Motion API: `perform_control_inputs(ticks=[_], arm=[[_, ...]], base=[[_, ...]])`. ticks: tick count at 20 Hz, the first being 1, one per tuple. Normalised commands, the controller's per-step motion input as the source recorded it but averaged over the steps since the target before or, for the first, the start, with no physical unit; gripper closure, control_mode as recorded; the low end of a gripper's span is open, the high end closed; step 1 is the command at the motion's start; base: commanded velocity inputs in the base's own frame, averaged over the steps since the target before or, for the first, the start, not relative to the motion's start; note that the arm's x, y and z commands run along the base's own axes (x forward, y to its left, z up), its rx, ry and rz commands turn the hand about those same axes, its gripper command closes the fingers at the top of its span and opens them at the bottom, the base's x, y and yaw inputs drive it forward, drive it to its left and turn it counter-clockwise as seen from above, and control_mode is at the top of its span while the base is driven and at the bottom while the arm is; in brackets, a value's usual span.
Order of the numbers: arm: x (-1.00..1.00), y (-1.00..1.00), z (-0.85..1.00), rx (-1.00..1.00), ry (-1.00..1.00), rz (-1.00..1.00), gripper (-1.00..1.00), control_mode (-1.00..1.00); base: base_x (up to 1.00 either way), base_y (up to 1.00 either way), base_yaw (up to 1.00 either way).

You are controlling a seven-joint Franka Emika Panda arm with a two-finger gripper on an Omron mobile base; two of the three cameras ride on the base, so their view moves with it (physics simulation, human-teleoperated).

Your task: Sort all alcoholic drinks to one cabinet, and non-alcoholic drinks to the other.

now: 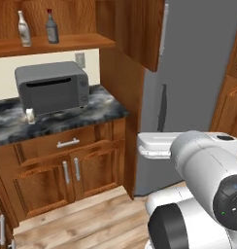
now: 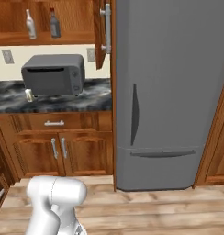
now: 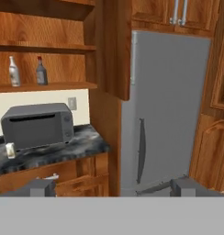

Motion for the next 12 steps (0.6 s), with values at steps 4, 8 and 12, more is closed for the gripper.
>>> perform_control_inputs(ticks=[4, 8, 12], arm=[[0.00, 0.00, 0.00, 0.00, 0.00, 0.00, -1.00, 1.00], [0.00, 0.00, 0.00, 0.00, 0.00, 0.00, -1.00, 1.00], [0.00, 0.00, 0.00, 0.00, 0.00, 0.00, -1.00, 1.00]], base=[[0.71, 0.26, 0.04], [0.80, 0.34, 0.09], [0.58, 0.40, 0.11]])
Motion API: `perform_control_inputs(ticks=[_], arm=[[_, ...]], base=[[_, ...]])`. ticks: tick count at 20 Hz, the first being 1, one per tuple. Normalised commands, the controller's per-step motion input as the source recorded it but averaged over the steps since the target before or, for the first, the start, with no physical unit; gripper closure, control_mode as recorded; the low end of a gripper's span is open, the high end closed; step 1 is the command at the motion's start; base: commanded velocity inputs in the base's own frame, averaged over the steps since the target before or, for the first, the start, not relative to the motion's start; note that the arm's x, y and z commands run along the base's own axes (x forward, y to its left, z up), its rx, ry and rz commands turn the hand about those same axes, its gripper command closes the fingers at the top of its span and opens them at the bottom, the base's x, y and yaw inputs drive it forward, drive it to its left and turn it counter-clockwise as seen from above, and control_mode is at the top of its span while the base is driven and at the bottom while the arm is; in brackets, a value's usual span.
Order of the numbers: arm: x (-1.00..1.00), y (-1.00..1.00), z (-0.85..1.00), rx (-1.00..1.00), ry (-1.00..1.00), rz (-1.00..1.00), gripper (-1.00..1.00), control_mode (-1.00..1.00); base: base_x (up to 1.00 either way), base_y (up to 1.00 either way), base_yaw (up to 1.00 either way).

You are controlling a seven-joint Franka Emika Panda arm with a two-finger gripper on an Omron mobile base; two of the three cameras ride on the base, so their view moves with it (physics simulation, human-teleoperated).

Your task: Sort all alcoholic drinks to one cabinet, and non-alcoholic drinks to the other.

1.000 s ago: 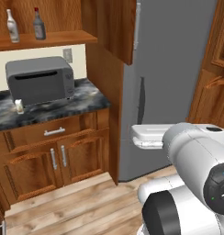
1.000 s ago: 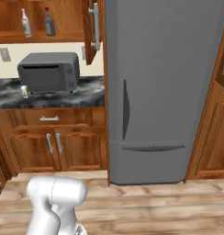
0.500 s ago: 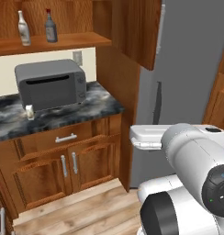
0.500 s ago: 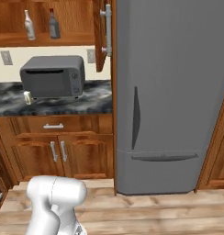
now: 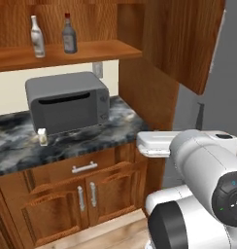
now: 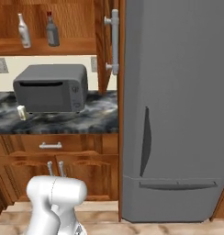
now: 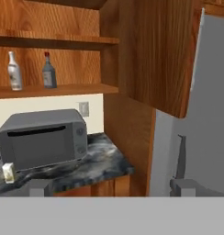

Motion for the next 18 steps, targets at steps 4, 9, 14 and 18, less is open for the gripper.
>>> perform_control_inputs(ticks=[4, 9, 14, 18], arm=[[0.00, 0.00, 0.00, 0.00, 0.00, 0.00, -1.00, 1.00], [0.00, 0.00, 0.00, 0.00, 0.00, 0.00, -1.00, 1.00], [0.00, 0.00, 0.00, 0.00, 0.00, 0.00, -1.00, 1.00], [0.00, 0.00, 0.00, 0.00, 0.00, 0.00, -1.00, 1.00]], base=[[0.51, 0.32, 0.13], [0.35, 0.41, 0.11], [0.24, 0.50, 0.08], [0.31, 0.51, 0.07]])
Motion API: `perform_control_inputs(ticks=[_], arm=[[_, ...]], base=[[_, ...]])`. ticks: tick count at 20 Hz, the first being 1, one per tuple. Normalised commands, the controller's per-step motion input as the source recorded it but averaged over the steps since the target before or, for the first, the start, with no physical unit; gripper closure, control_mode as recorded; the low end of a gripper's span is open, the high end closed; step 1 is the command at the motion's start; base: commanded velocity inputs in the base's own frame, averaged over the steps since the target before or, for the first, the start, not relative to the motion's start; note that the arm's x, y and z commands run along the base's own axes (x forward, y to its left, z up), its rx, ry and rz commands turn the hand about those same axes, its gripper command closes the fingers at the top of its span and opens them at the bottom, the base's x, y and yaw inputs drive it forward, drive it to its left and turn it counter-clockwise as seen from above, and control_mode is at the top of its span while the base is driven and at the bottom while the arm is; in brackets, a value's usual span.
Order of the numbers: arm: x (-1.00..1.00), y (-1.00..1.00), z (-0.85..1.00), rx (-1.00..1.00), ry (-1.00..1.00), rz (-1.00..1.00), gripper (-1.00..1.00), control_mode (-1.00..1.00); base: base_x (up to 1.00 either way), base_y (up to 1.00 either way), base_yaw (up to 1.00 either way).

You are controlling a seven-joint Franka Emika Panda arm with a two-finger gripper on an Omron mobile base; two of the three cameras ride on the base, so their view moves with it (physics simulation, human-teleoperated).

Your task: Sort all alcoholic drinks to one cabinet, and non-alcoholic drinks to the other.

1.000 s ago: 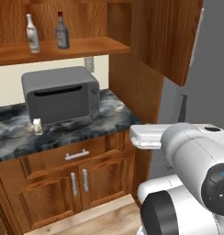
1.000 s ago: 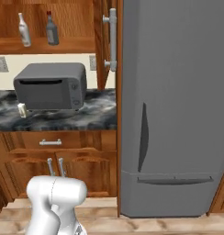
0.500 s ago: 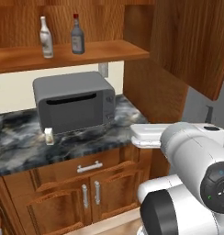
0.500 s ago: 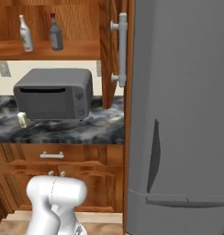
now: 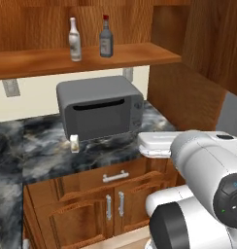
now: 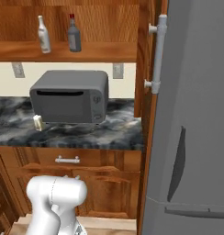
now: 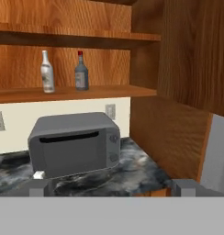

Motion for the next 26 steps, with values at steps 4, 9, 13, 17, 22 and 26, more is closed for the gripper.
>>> perform_control_inputs(ticks=[4, 9, 13, 17, 22, 26], arm=[[0.00, 0.00, 0.00, 0.00, 0.00, 0.00, -1.00, 1.00], [0.00, 0.00, 0.00, 0.00, 0.00, 0.00, -1.00, 1.00], [0.00, 0.00, 0.00, 0.00, 0.00, 0.00, -1.00, 1.00], [0.00, 0.00, 0.00, 0.00, 0.00, 0.00, -1.00, 1.00], [-0.02, 0.03, -0.16, 0.00, 0.00, 0.00, -1.00, -1.00], [-0.05, 0.02, -0.32, 0.00, 0.00, 0.00, -1.00, -1.00]], base=[[0.60, 0.31, 0.03], [0.64, 0.29, 0.03], [0.52, 0.38, 0.01], [0.17, 0.35, 0.00], [0.00, 0.02, 0.00], [0.00, 0.00, 0.00]])
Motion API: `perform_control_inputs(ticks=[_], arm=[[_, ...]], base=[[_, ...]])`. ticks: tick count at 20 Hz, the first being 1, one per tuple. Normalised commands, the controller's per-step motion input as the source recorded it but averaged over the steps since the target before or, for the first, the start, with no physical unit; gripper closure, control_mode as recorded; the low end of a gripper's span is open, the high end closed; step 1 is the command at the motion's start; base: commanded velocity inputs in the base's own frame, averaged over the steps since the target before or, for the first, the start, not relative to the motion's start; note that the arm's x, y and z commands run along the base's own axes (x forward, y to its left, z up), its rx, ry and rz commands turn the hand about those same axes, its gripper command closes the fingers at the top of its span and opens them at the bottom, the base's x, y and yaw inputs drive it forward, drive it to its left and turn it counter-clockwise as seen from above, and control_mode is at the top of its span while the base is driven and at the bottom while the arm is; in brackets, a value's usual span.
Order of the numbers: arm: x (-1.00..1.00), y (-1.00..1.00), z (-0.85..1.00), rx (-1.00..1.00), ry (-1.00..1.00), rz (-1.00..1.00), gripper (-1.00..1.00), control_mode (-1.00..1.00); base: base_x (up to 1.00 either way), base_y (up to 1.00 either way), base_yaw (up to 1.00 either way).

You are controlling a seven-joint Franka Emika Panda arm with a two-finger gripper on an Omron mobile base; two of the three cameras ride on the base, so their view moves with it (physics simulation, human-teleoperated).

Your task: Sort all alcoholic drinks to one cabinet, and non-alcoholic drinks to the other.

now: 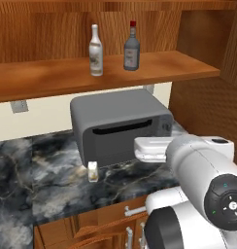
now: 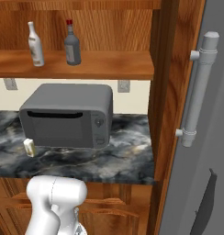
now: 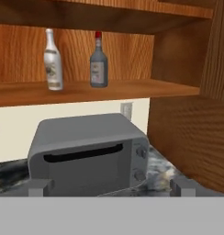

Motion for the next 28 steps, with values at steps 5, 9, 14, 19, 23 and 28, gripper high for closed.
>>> perform_control_inputs(ticks=[5, 9, 14, 19, 23, 28], arm=[[0.00, 0.20, -0.40, 0.00, 0.05, 0.00, -1.00, -1.00], [0.00, 0.24, -0.31, 0.00, 0.11, 0.00, -1.00, -1.00], [0.00, 0.18, -0.24, 0.00, 0.06, 0.00, -1.00, -1.00], [0.00, 0.08, -0.28, 0.01, 0.01, 0.00, -1.00, -1.00], [0.00, 0.05, -0.34, 0.04, 0.00, 0.00, -1.00, -1.00], [0.00, 0.04, -0.32, 0.04, 0.00, 0.00, -1.00, -1.00]], base=[[0.00, 0.00, 0.00], [0.00, 0.00, 0.00], [0.00, 0.00, 0.00], [0.00, 0.00, 0.00], [0.00, 0.00, 0.00], [0.00, 0.00, 0.00]])
